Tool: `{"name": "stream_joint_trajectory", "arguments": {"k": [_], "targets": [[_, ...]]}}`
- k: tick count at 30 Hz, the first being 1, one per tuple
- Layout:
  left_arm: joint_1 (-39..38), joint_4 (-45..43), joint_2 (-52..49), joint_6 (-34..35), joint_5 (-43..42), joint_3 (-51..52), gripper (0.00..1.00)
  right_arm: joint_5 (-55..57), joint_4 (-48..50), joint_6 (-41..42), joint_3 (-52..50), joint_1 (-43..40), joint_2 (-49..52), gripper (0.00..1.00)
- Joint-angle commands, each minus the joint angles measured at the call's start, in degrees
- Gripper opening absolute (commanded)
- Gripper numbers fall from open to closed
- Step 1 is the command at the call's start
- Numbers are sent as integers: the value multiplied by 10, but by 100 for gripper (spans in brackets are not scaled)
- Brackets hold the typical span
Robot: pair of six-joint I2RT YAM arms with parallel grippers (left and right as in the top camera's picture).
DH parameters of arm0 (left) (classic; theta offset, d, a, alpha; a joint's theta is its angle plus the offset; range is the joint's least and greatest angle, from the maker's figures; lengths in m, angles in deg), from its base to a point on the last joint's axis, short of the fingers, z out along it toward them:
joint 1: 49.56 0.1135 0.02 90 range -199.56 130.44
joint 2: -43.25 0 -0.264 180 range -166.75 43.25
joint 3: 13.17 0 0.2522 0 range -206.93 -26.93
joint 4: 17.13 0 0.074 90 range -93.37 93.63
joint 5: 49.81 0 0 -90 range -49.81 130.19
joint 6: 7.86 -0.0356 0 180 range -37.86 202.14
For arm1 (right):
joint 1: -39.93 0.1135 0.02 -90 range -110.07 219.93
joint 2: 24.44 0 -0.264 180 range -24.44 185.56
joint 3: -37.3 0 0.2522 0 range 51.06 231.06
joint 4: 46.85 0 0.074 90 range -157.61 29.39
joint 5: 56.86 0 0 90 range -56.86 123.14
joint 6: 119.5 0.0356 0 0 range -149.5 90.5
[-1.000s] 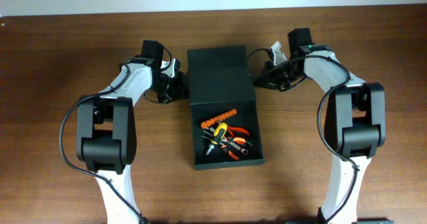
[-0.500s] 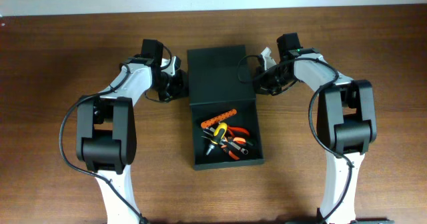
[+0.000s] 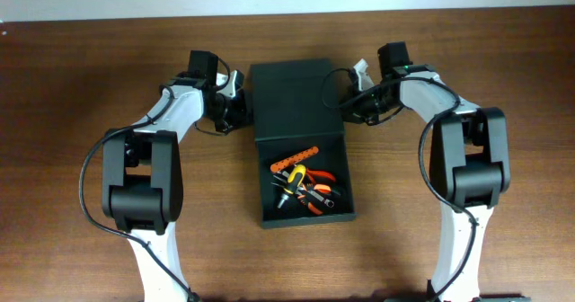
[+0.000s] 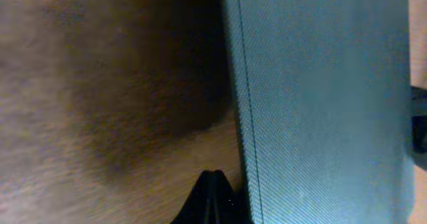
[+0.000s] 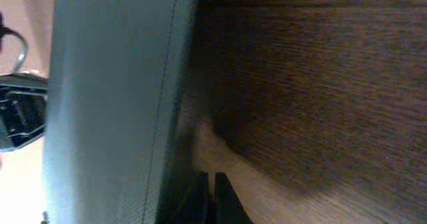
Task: Pack container
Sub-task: 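Grip the lid edges with both grippers and swing the lid upright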
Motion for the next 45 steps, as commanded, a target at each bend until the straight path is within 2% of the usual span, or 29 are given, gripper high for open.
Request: {"name": "stream_joint_trajectory", "arguments": {"k": [1,10,21,30,45], "targets": [[1,-19,-6,-25,-72,2,2,-86,4,-3,16,-17,5,4],[33,-44,-5,-45,-198,2,2,-199,3,33,53,-53,5,4],[57,-44,-5,-77,-384,2,2,-269,4,70,60,-57,4,4],[57,-44,0,-77,-473,2,2,-360,2,102,73,-57,0,4],[57,-19,123,-77,-483,2,2,-363,-49,112,73,-57,-101,4]]}}
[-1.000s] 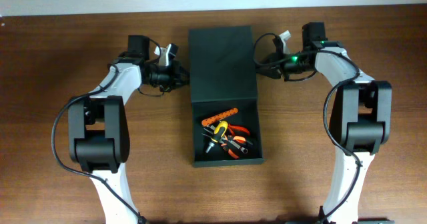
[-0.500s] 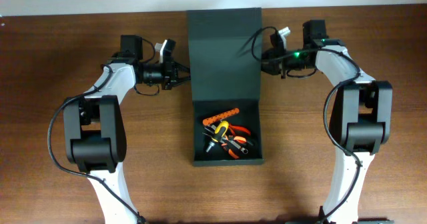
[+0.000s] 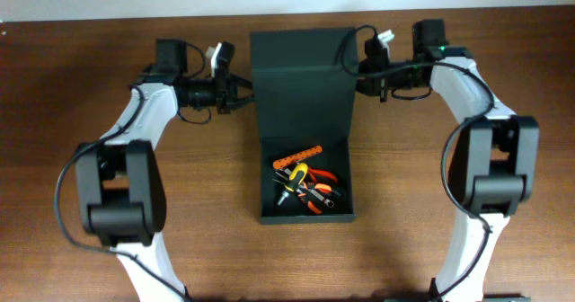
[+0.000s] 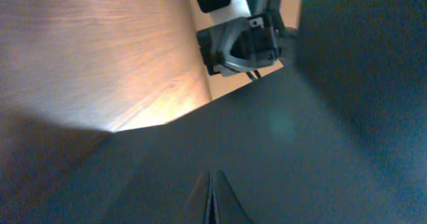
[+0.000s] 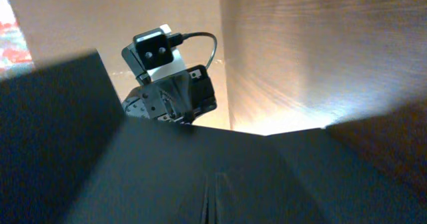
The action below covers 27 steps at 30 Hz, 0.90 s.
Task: Pack container
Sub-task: 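Grip the lid edges with both grippers and swing the lid upright, then push the lid forward with both grippers to close the box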
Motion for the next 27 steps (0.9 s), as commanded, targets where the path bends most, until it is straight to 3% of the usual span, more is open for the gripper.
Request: {"name": "stream_joint_trajectory", "arguments": {"k": [1,7,12,18,22,27], "targets": [[-3,14,63,-12,-31,2,2,-21,-8,-1,11,3,-56,4],[-3,64,104,-21,-30,2,2,16,-78,-21,11,3,-104,4],[-3,173,129,-114,-28,2,2,53,-198,-101,11,3,-136,4],[-3,358,159,-244,47,2,2,129,-347,-207,11,3,-176,4],[-3,411,169,-292,53,2,2,130,-377,-232,11,3,-191,4],[-3,414,173,-287,174,2,2,206,-377,-231,11,3,-200,4]]}}
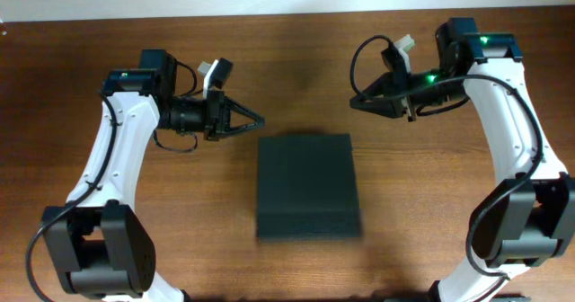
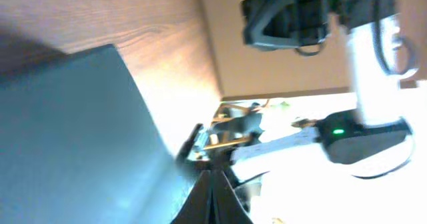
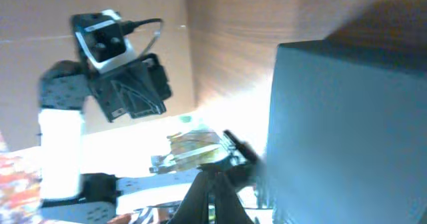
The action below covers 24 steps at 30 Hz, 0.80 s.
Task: Pack container
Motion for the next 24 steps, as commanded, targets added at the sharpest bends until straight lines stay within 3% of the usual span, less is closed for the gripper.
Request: {"name": "stream_joint_trajectory", "arguments": {"k": [1,9,16,21,24], "targets": [[-1,-2,14,-18,131,1,2,79,0,-25,6,3,-18,4],[-1,-13,29,81,388,-33,2,252,-20,-25,52,3,-29,4],[-1,-9,92,138,649,-172,2,557,-152,-14,271,3,-30,8],[-1,52,142,138,749,-198,2,603,-168,-14,297,3,-82,10],[-1,93,152,138,765,-198,2,603,-168,-14,287,3,-112,12]]}}
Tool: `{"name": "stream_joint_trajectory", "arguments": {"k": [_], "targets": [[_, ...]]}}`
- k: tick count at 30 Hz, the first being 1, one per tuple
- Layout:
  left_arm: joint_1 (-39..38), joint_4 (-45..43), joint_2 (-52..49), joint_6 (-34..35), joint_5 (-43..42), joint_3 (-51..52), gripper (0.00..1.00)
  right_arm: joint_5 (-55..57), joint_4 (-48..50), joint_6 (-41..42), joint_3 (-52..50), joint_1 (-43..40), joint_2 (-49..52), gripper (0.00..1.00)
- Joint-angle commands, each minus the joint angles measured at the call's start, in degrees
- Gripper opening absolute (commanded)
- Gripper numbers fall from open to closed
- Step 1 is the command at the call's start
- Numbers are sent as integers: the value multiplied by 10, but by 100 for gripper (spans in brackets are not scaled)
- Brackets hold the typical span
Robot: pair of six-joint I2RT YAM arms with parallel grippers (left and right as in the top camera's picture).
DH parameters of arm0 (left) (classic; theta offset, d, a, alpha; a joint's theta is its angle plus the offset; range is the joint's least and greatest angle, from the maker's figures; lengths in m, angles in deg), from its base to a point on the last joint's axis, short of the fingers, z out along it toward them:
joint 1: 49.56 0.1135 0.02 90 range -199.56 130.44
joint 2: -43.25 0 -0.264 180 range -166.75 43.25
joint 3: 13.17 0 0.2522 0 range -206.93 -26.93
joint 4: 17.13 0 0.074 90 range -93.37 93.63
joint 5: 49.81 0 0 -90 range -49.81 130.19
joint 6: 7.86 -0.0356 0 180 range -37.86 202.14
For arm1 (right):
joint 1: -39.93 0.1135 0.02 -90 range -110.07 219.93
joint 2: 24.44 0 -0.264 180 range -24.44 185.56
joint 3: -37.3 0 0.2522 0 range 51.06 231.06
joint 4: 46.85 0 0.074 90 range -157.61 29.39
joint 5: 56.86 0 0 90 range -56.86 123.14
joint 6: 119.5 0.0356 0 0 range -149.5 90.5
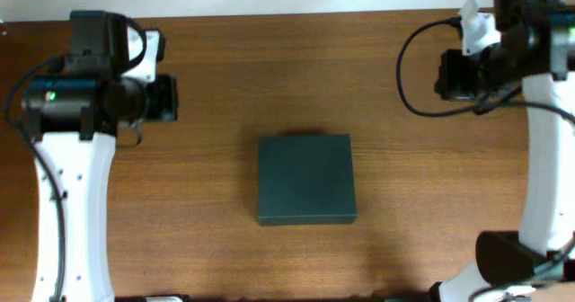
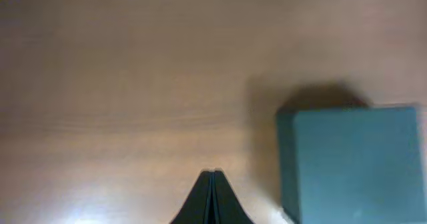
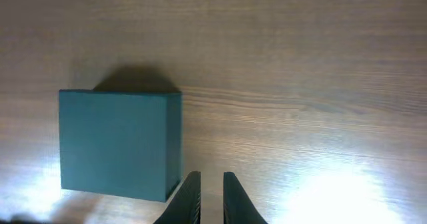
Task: Pack container
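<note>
The dark teal box [image 1: 305, 178] sits closed in the middle of the wooden table [image 1: 269, 68], its contents hidden. It shows at the right in the left wrist view [image 2: 360, 164] and at the left in the right wrist view [image 3: 117, 144]. My left gripper [image 1: 164, 100] hangs high over the table's far left, well clear of the box, its fingers pressed shut [image 2: 212, 174] on nothing. My right gripper [image 1: 449, 73] hangs high at the far right, also clear of the box. Its fingers stand slightly open [image 3: 211, 177] with only bare table between them.
Bare wooden table surrounds the box on all sides. Cables loop off both arms near the far corners. The pale wall edge runs along the back of the table.
Both grippers were near the closed box's back corners, pointing inward. Now they are out at the far left and far right, higher and pointing down. The right fingers have parted slightly.
The box lay open with tools inside, lid flat behind it and a gripper at each side of the lid. Then the lid stood upright between both grippers. Then the box was closed with both grippers off it. Now both arms are drawn back.
</note>
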Motion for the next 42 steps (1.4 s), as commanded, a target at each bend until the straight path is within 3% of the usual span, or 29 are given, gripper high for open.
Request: {"name": "stream_joint_trajectory", "arguments": {"k": [1,7,17,24,29,37,40,41,42], "targets": [[-1,40,8,8,71,-1,2,35,-4,-2,-13,3,-52,13],[-1,83,10,17,70,0,2,48,-4,-2,-140,3,-169,13],[-1,63,45,41,59,30,2,48,-4,16,-369,3,-407,17],[-1,-65,126,62,7,214,2,101,3,32,-390,3,-494,20],[-1,-144,189,96,-8,354,2,112,12,37,-390,3,-499,23],[-1,-219,239,125,-8,497,2,113,40,36,-390,3,-488,24],[-1,-235,237,125,-7,519,2,113,52,36,-390,3,-485,33],[-1,-240,236,125,-5,522,5,113,56,36,-390,3,-484,41],[-1,-247,235,125,-5,523,14,113,58,36,-390,3,-482,55]]}}
